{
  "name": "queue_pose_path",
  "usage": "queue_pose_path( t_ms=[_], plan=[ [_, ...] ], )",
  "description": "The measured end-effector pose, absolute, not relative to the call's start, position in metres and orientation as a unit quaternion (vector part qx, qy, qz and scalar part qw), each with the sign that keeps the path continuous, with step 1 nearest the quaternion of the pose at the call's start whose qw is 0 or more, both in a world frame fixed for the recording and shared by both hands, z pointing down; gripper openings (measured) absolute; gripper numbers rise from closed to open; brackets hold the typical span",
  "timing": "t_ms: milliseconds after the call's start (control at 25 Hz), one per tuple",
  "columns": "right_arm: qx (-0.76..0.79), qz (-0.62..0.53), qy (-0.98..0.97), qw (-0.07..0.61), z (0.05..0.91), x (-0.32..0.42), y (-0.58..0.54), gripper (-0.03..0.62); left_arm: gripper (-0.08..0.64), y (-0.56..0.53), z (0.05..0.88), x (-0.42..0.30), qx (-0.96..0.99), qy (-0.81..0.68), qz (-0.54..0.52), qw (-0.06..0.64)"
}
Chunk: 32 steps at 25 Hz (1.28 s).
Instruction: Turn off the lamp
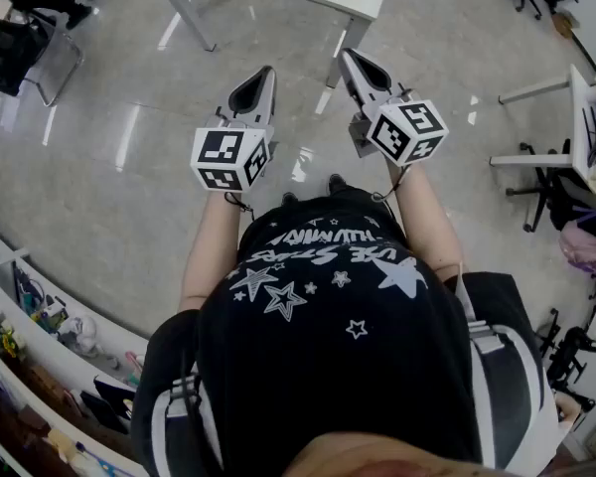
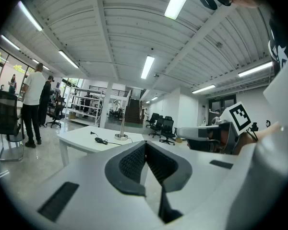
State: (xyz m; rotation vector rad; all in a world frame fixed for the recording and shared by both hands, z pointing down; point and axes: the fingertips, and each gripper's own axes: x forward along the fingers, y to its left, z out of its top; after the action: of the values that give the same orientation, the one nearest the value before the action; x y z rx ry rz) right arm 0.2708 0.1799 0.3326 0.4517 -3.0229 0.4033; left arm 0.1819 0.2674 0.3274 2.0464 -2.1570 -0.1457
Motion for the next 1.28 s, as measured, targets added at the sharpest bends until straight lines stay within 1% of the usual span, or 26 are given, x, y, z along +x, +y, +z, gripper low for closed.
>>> queue_pose_path(
  t_ms=[200,480,800,1280],
  plan=[
    [0.149,0.13,-0.98,0.039,0.341,0.266,0.19,0.005,0.011,0.278,0.33,0.158,0.676,-0.731,-0.051,0.081],
    [0.151,0.145,-0.977,0.046,0.352,0.258,0.174,0.005,0.011,0.28,0.337,0.141,0.662,-0.742,-0.054,0.088],
    [0.116,0.158,-0.979,0.047,0.366,0.198,0.146,0.005,0.011,0.255,0.344,0.099,0.645,-0.759,-0.039,0.086],
    [0.077,0.157,-0.983,0.062,0.368,0.115,0.035,0.005,0.011,0.158,0.351,0.03,0.611,-0.784,-0.024,0.104]
  ],
)
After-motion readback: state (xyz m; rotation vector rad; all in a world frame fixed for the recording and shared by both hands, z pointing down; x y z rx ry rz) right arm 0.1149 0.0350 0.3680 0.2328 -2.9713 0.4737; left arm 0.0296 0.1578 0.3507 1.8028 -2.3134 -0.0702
